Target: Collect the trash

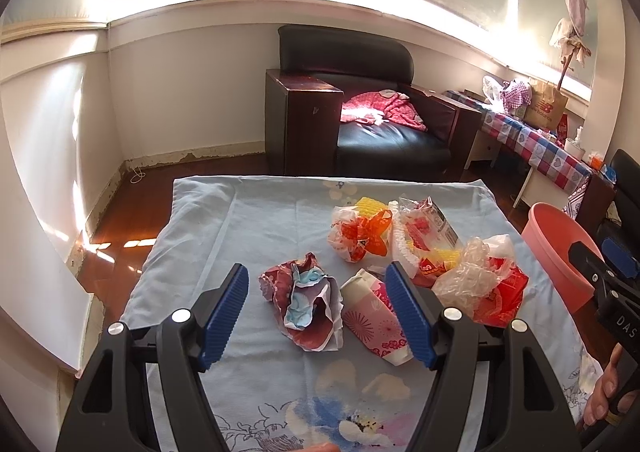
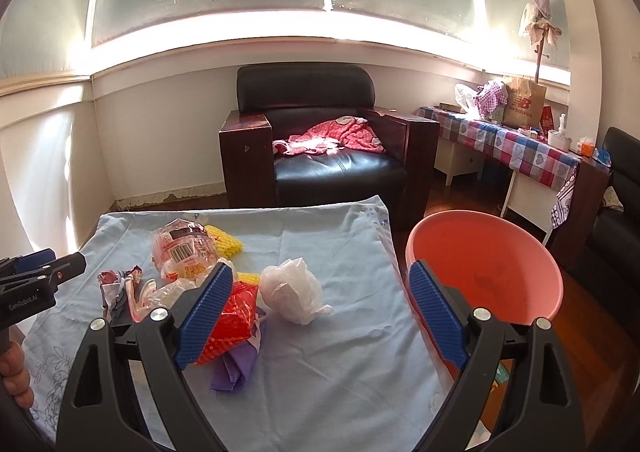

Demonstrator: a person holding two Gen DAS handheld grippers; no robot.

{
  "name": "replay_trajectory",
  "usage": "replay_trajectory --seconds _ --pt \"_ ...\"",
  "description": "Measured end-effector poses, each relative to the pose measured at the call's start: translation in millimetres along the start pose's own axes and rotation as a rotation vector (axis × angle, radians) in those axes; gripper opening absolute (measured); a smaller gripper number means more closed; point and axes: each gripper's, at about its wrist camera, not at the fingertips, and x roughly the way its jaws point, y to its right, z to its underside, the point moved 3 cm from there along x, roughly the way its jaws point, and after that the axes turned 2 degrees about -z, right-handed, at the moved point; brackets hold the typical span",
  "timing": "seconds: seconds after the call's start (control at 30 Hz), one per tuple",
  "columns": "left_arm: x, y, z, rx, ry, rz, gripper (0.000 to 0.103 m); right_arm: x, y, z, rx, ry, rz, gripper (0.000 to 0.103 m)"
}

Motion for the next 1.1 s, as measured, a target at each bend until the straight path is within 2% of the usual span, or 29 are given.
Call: replay_trajectory --seconds 0.87,1.1 --pt "-0.7 2.9 0.0 0.001 0.004 0.003 0.07 3.5 -0.4 0.9 0.01 -0.014 -0.013 0.09" --pt "1.0 2.3 1.4 0.01 -0.006 0.015 0.065 6.5 0.5 3.4 0.024 -0.038 -0.048 0.09"
